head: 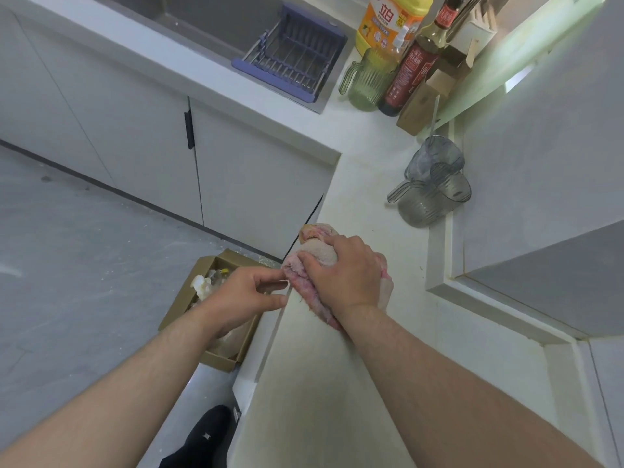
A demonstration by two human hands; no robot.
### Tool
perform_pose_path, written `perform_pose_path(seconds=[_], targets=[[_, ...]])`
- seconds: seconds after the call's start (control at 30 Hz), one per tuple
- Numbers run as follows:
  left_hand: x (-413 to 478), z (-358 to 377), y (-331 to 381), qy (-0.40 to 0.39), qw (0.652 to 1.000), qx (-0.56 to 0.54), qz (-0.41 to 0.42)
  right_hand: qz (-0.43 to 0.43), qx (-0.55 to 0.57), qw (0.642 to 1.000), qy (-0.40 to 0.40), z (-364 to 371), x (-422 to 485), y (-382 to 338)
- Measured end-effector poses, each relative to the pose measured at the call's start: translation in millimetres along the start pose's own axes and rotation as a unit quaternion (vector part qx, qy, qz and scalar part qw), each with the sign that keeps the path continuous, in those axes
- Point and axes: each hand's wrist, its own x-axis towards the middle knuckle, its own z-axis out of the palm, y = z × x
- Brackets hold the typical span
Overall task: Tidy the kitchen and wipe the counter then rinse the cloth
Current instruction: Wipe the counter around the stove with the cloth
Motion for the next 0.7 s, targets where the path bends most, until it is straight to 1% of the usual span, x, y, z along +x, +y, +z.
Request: perform_pose_path(seconds=[0.1, 0.3, 0.53, 0.7], targets=[[13.8, -5.5, 6.4, -0.007, 1.000, 0.020, -0.012, 0.004, 0.005, 1.000, 0.009, 0.5, 19.9, 3.1], [31.6, -11.8, 14.8, -0.037, 0.998, 0.009, -0.048, 0.013, -0.003, 1.000, 0.023, 1.7, 60.7, 8.3], [30.9, -7.7, 6.5, -0.030, 0.998, 0.006, -0.050, 0.017, 0.001, 0.999, 0.038, 1.7, 103.2, 13.1], [23.2, -3.6, 14.3, -0.025, 0.998, 0.027, -0.056, 0.011, -0.004, 0.999, 0.046, 2.3, 105.6, 12.4]])
